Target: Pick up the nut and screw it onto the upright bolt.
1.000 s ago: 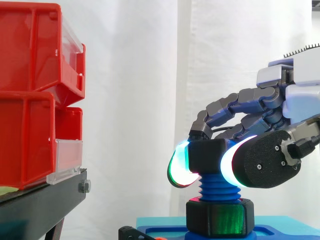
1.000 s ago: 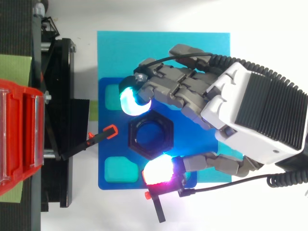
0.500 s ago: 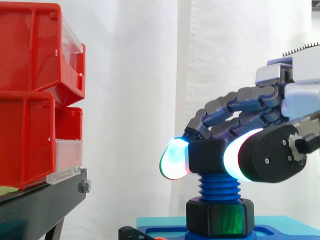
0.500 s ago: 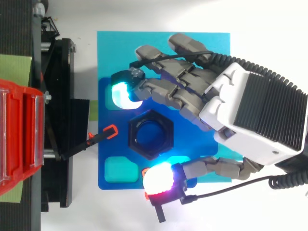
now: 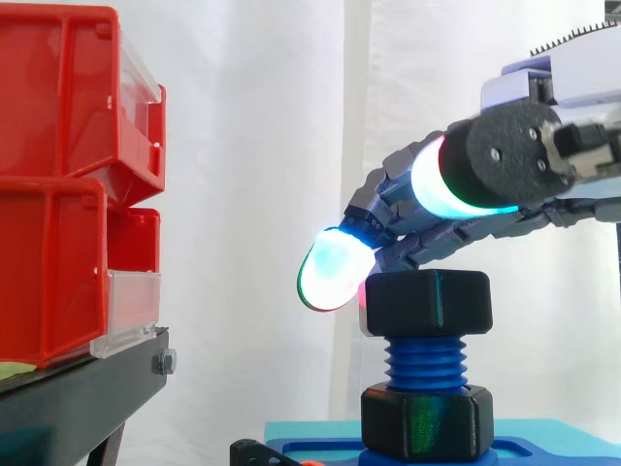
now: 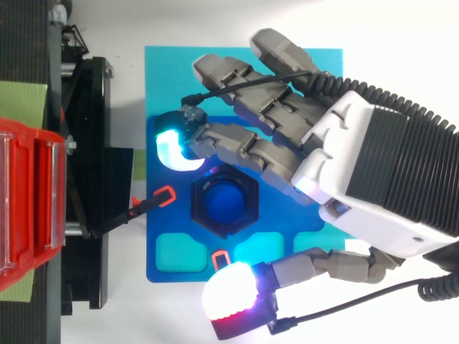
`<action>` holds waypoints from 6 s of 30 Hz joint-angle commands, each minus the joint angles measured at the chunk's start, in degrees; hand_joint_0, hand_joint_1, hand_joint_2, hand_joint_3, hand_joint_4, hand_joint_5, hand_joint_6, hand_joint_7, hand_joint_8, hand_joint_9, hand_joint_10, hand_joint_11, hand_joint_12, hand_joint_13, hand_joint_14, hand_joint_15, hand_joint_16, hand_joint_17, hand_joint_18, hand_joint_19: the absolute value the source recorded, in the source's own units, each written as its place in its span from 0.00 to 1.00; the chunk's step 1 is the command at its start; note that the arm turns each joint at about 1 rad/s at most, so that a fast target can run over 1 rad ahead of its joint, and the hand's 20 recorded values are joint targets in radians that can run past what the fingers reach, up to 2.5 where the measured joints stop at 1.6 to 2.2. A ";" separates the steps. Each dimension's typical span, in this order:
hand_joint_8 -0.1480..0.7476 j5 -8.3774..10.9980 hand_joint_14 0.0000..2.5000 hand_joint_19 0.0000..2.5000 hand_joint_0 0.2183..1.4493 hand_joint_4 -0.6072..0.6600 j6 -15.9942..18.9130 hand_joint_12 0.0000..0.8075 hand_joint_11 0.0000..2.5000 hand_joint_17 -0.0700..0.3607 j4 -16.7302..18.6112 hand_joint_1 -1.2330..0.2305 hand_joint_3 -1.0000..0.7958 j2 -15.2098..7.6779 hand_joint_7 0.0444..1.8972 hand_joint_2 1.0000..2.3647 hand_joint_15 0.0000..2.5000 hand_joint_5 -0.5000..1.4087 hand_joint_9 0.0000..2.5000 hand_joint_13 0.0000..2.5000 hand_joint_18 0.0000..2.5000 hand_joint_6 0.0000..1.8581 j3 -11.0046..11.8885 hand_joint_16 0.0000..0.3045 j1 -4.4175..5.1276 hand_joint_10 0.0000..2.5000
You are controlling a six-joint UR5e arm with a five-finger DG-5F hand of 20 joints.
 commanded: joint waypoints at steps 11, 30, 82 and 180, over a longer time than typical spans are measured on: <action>0.55 -1.86 0.00 0.00 0.09 0.68 0.01 0.60 0.00 0.55 0.93 0.71 0.28 0.00 0.39 0.00 0.00 0.16 0.06 0.04 0.00 0.27 0.46 0.25 -0.02 0.00; 0.53 -2.03 0.00 0.00 0.12 0.65 0.01 0.58 0.00 0.53 2.34 0.72 0.28 0.00 0.39 0.00 0.00 0.19 0.12 0.09 0.00 0.27 0.46 0.23 0.24 0.00; 0.56 -7.13 0.00 0.00 0.16 0.70 -0.26 0.41 0.00 0.36 1.81 0.69 0.28 -0.18 0.65 0.00 0.00 0.26 0.32 0.26 0.16 0.27 0.29 0.13 -2.22 0.00; 0.48 -19.44 0.00 0.00 0.15 0.66 0.10 0.49 0.00 0.46 -1.27 0.71 0.28 -0.09 0.37 0.00 0.00 0.20 0.23 0.03 0.00 0.27 0.20 0.19 -5.82 0.00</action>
